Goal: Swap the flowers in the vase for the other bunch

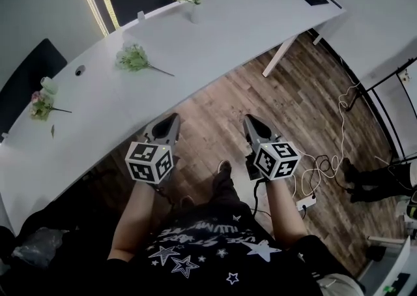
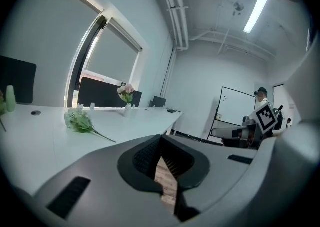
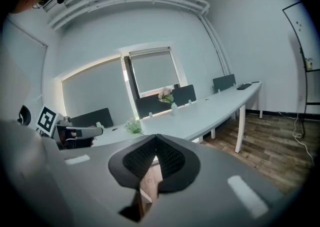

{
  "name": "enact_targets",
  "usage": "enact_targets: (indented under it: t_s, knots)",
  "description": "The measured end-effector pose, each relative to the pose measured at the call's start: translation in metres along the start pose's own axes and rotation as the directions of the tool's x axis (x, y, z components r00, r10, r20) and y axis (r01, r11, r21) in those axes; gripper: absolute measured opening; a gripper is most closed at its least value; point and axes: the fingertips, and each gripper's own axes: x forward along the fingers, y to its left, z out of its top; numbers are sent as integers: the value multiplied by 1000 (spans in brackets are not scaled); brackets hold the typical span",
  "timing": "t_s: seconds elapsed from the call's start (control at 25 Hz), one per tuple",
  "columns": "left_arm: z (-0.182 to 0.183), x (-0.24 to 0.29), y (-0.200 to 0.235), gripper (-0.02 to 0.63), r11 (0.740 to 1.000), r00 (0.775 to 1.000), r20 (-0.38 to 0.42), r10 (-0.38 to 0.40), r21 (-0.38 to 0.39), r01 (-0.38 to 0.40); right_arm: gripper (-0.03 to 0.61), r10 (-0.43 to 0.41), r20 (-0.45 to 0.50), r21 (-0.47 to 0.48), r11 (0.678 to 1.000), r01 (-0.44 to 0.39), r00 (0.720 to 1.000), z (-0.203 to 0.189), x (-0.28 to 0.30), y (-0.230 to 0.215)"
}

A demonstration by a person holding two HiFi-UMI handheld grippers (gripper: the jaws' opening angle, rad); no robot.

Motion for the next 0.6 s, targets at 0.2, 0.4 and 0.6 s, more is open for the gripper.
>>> enact_targets:
  t_s: [0.2, 0.4, 0.6]
  knots:
    - [19, 49, -10, 8, 1000, 1000, 0, -4, 16, 4, 2, 4, -19, 0, 1000, -4, 1000, 14, 17, -39]
    - [23, 94, -16, 8, 1000, 1000, -14, 15, 3, -15, 2, 32, -38, 10, 999, -32, 999, 23, 42, -82]
    - [38, 136, -23, 8, 999, 999, 9, 47, 15, -47, 2, 88, -27, -7, 996, -88, 996, 50, 73, -114]
